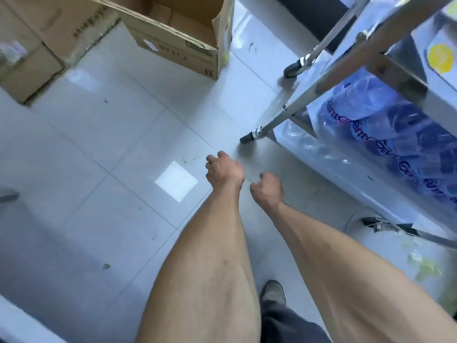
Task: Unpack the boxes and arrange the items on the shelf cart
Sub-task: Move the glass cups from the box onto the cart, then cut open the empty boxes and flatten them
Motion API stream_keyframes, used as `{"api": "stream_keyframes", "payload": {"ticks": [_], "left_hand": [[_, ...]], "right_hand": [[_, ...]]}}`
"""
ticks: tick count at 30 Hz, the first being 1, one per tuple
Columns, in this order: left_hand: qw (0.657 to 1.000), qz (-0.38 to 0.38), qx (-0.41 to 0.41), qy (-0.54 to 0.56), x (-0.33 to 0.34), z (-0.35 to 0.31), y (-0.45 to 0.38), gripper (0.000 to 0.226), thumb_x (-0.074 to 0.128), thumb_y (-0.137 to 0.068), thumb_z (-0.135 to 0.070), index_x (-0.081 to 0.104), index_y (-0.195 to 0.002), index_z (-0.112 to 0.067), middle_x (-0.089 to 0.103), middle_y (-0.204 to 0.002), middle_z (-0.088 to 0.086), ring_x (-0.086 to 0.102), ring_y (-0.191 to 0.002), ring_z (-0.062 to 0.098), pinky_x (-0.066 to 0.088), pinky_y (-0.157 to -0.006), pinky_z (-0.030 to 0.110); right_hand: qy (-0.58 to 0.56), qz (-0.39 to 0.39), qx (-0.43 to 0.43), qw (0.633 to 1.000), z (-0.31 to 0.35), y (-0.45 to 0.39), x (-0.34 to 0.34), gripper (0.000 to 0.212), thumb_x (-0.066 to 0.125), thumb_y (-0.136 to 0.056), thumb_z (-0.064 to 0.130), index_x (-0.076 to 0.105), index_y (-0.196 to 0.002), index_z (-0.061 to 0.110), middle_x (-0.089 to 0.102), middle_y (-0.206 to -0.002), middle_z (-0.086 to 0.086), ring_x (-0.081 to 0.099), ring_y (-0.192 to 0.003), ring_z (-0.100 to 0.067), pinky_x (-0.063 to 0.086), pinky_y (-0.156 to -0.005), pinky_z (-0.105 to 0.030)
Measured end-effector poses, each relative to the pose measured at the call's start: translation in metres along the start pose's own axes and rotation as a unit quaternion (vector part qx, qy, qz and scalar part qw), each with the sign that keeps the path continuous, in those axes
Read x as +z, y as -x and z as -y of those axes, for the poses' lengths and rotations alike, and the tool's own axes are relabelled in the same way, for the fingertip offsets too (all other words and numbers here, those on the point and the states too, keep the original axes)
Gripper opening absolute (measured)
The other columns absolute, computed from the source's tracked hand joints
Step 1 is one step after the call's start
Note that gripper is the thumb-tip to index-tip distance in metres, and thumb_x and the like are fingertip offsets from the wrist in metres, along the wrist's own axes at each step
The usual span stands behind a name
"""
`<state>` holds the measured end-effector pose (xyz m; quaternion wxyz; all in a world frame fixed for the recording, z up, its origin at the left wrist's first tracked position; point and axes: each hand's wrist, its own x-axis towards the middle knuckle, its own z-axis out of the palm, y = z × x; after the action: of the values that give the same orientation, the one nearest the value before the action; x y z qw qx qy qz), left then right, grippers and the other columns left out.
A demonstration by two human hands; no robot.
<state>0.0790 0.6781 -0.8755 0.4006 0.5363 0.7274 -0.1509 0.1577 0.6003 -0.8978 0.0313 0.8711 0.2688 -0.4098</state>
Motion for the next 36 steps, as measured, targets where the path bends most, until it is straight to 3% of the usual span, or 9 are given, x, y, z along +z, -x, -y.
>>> {"api": "stream_keyframes", "payload": {"ticks": [2, 7, 10, 14, 25, 29, 36], "left_hand": [[1.0, -0.007, 0.003, 0.008, -0.029, -0.002, -0.01, 0.037, 0.044, -0.095, -0.02, 0.047, -0.129, -0.006, 0.042, -0.133, 0.015, 0.045, -0.121, 0.031, 0.043, -0.091, 0.041], [0.999, -0.016, -0.014, 0.035, -0.098, 0.0, -0.042, 0.036, 0.047, -0.093, -0.015, 0.05, -0.127, -0.006, 0.042, -0.131, 0.015, 0.046, -0.119, 0.031, 0.043, -0.091, 0.038], [0.997, -0.036, -0.026, 0.055, -0.141, 0.0, -0.066, 0.036, 0.046, -0.094, -0.016, 0.05, -0.129, -0.007, 0.042, -0.133, 0.015, 0.046, -0.121, 0.031, 0.043, -0.094, 0.039], [0.994, -0.062, -0.042, 0.085, -0.193, -0.005, -0.104, 0.036, 0.048, -0.095, -0.021, 0.053, -0.128, -0.006, 0.044, -0.132, 0.016, 0.047, -0.121, 0.033, 0.043, -0.095, 0.04], [0.984, -0.108, -0.071, 0.125, -0.302, -0.019, -0.214, 0.039, 0.052, -0.095, -0.024, 0.049, -0.13, -0.008, 0.046, -0.132, 0.018, 0.049, -0.12, 0.033, 0.044, -0.091, 0.04], [0.978, -0.122, -0.096, 0.137, -0.312, -0.006, -0.231, 0.039, 0.054, -0.094, -0.025, 0.048, -0.128, -0.007, 0.047, -0.13, 0.018, 0.05, -0.119, 0.033, 0.044, -0.089, 0.04], [0.974, -0.074, -0.154, 0.151, -0.286, 0.038, -0.257, 0.04, 0.051, -0.095, -0.024, 0.045, -0.131, -0.008, 0.046, -0.13, 0.017, 0.049, -0.119, 0.033, 0.045, -0.088, 0.041]], "right_hand": [[0.019, 0.002, -0.006, 1.0, 0.031, 0.002, -0.002, 0.03, 0.048, -0.085, 0.008, 0.061, -0.113, 0.01, 0.058, -0.119, -0.012, 0.058, -0.112, -0.032, 0.045, -0.078, -0.03], [0.024, -0.008, -0.038, 0.999, 0.1, 0.002, -0.011, 0.032, 0.045, -0.087, 0.01, 0.059, -0.115, 0.007, 0.06, -0.117, -0.015, 0.058, -0.107, -0.033, 0.048, -0.083, -0.028], [-0.01, 0.008, -0.063, 0.998, 0.146, -0.004, -0.018, 0.031, 0.045, -0.091, 0.009, 0.056, -0.119, 0.001, 0.057, -0.121, -0.023, 0.055, -0.108, -0.037, 0.046, -0.071, -0.019], [0.05, -0.02, -0.118, 0.992, 0.214, -0.027, -0.032, 0.037, 0.048, -0.087, 0.012, 0.056, -0.122, 0.007, 0.056, -0.123, -0.016, 0.055, -0.113, -0.034, 0.044, -0.089, -0.034], [0.111, 0.015, -0.175, 0.978, 0.378, -0.09, -0.043, 0.039, 0.044, -0.084, 0.008, 0.054, -0.122, 0.005, 0.056, -0.122, -0.017, 0.054, -0.113, -0.033, 0.046, -0.093, -0.034], [0.131, 0.031, -0.176, 0.975, 0.407, -0.09, -0.034, 0.03, 0.043, -0.084, 0.009, 0.053, -0.112, 0.007, 0.055, -0.114, -0.014, 0.053, -0.106, -0.032, 0.044, -0.085, -0.033], [0.221, 0.054, -0.198, 0.954, 0.422, -0.102, 0.006, 0.036, 0.044, -0.087, 0.011, 0.051, -0.122, 0.008, 0.053, -0.119, -0.015, 0.055, -0.108, -0.033, 0.046, -0.092, -0.038]]}}
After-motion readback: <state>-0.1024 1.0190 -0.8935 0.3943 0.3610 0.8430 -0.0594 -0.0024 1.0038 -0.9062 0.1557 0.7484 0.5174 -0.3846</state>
